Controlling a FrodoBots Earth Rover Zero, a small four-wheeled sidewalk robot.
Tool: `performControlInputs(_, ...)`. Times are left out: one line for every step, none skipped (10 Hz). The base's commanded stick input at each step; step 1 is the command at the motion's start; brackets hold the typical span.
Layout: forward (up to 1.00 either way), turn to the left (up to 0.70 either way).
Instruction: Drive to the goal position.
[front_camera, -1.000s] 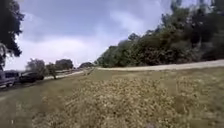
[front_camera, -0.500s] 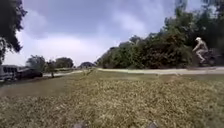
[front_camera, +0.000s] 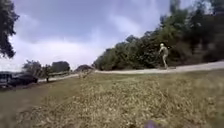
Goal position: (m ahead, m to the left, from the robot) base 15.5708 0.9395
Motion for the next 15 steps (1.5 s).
performControlInputs(0.70,0.00)
performControlInputs(0.70,0.00)
performControlInputs(0.70,0.00)
performControlInputs(0.70,0.00)
performControlInputs(0.70,0.00)
performControlInputs(0.70,0.00)
performControlInputs(0.70,0.00)
performControlInputs(0.70,0.00)
performControlInputs(0.70,0.00)
performControlInputs(0.70,0.00)
performControlInputs(0.70,-0.14)
performControlInputs(0.70,-0.14)
performControlInputs(0.70,-0.14)
performControlInputs(0.70,-0.14)
performControlInputs(0.70,-0.14)
